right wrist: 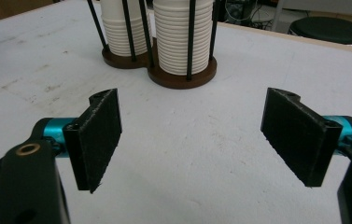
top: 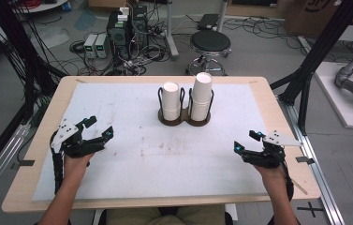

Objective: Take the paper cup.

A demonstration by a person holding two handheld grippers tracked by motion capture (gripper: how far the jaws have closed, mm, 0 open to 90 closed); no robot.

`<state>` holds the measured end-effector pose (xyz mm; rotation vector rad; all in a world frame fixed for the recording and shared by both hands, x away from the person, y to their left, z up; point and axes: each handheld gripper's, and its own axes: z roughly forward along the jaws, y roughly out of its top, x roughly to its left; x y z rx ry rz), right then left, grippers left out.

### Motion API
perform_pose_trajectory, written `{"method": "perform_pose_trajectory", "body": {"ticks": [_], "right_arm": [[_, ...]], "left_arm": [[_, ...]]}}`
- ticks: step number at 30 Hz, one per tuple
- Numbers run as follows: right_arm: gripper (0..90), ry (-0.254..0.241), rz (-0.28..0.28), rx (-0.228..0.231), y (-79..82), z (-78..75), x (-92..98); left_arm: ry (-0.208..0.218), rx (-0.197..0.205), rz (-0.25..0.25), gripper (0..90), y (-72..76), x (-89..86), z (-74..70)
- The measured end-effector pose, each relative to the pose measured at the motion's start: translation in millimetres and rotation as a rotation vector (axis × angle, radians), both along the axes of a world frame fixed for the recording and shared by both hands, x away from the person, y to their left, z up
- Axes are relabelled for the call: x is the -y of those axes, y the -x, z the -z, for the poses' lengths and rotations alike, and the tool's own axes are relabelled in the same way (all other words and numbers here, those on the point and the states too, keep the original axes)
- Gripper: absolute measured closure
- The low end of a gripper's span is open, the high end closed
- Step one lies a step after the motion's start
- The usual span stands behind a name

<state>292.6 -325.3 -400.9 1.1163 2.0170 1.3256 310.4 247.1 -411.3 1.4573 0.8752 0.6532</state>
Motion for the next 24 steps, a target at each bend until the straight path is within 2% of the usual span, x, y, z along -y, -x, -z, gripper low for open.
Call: {"method": "perform_pose_trajectory", "body": {"ticks": [11, 15, 17, 19, 22, 24], "right_arm": [[21.1, -0.012, -0.002, 0.003, -1.9, 0.8, -0.1], [23.3, -0.013, -0.015, -0.010, -4.1, -0.9, 0.4], [21.3, -0.041, -0.014, -0.023, -7.3, -2.4, -1.2], [20.4, -0.046, -0.018, -0.022, -8.4, -3.6, -2.3], [20.3, -0.072, -0.040, -0.028, -14.8, -12.9, -8.4], [20.1, -0.075, -0.047, -0.008, -18.3, -19.1, -12.7]], "left_arm": [[0.001, -0.009, 0.003, 17.4, 0.2, 3.6, 1.8], [-0.016, -0.006, 0.017, 17.4, 0.3, 3.8, 0.5], [0.000, -0.015, 0.022, 17.6, 1.7, 4.1, 0.9], [-0.001, -0.015, 0.024, 17.7, 2.3, 4.3, 1.1], [0.000, -0.016, 0.024, 17.7, 3.7, 4.5, 1.2], [0.000, -0.016, 0.023, 17.7, 3.7, 4.4, 1.2]]}}
